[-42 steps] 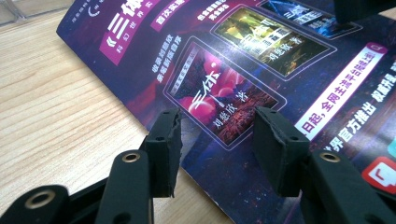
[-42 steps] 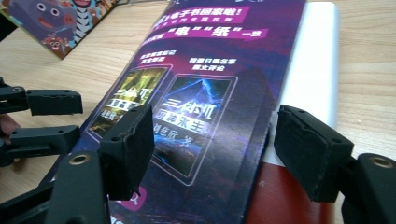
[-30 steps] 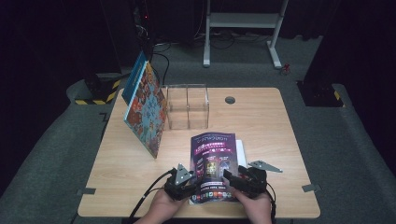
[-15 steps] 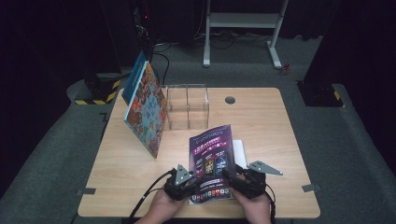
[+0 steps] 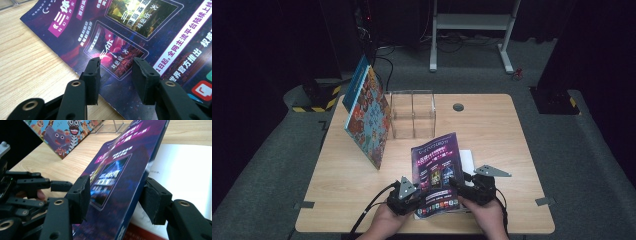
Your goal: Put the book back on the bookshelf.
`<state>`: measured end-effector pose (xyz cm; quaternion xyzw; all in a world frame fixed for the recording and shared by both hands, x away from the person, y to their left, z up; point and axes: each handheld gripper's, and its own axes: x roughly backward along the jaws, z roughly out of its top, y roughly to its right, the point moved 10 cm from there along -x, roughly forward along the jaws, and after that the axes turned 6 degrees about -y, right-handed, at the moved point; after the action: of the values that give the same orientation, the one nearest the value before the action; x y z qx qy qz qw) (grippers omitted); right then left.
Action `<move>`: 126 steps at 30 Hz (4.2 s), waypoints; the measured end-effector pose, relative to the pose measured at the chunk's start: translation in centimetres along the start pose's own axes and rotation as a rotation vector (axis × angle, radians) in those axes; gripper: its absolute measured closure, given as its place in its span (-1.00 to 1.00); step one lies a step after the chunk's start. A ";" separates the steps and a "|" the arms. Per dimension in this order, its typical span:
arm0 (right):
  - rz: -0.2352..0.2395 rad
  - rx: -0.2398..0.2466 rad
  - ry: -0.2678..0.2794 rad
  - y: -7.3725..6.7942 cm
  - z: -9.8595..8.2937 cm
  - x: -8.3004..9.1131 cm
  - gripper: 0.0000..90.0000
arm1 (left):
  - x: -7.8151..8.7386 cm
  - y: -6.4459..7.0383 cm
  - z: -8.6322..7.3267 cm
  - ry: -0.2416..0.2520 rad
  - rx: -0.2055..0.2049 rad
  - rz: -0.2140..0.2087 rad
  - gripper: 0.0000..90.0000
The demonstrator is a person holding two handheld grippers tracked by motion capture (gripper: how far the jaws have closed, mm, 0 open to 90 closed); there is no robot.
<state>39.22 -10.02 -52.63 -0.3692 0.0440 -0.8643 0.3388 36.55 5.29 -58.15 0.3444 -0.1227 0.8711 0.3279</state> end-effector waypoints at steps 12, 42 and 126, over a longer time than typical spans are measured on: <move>-0.017 -0.026 -0.029 2.1 1.8 -1.2 0.15 | 0.0 0.0 0.0 0.001 0.001 -0.010 0.33; -0.059 0.036 0.011 1.2 0.8 0.8 0.55 | 0.1 -1.2 -0.1 0.000 0.048 0.068 0.25; 0.024 0.125 0.384 -5.9 9.2 2.4 0.88 | 4.3 -5.3 -0.2 0.119 0.151 0.094 0.07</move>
<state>40.89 -5.42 -42.64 -0.1752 0.0584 -0.9158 0.3566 37.54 11.45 -55.48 0.3097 -0.0534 0.9112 0.2664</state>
